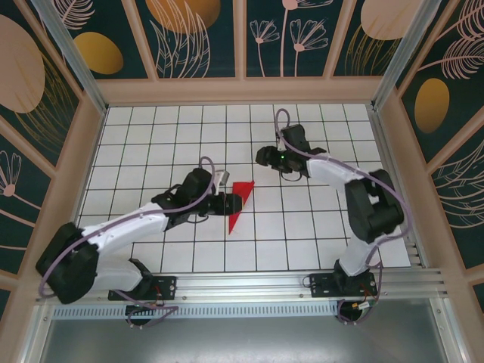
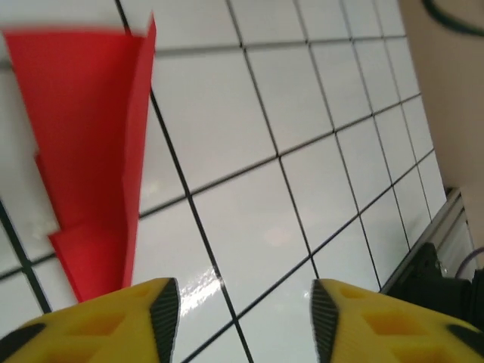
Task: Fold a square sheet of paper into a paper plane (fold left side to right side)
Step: Fold the wing for the fifth time at the center of the table, then pick up the paper plane at the center of the table, then place the paper plane at the center of the table.
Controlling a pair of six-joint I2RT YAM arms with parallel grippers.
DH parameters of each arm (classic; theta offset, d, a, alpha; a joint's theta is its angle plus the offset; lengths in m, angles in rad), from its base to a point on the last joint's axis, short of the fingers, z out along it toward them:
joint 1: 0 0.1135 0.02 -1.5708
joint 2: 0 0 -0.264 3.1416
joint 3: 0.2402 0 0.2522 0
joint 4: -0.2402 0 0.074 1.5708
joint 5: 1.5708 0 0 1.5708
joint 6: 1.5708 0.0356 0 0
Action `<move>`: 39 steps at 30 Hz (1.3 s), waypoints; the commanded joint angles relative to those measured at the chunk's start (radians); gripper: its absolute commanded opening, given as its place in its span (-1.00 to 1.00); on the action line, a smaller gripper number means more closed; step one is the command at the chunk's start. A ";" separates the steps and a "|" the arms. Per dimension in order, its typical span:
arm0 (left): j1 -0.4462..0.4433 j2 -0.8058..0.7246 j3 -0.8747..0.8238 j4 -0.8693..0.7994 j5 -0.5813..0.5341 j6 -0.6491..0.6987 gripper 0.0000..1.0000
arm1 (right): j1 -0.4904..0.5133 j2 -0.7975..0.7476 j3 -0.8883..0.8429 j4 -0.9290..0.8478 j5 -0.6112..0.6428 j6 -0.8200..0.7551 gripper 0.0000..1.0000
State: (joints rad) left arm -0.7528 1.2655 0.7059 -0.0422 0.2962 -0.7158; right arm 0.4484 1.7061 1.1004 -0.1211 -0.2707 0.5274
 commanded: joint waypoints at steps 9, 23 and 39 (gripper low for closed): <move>0.006 -0.325 -0.055 -0.131 -0.558 -0.053 0.71 | 0.339 -0.059 -0.060 -0.189 0.261 0.302 0.69; 0.005 -0.336 -0.071 -0.150 -0.555 -0.042 0.87 | 0.426 0.008 0.020 -0.261 0.291 0.299 -0.66; 0.004 -0.336 -0.060 -0.164 -0.558 -0.038 0.95 | 0.167 -0.099 -0.212 -0.211 0.118 0.033 -0.34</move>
State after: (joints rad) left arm -0.7517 0.9367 0.6449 -0.1932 -0.2459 -0.7605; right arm 0.6296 1.5948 0.8768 -0.2832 -0.1570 0.6281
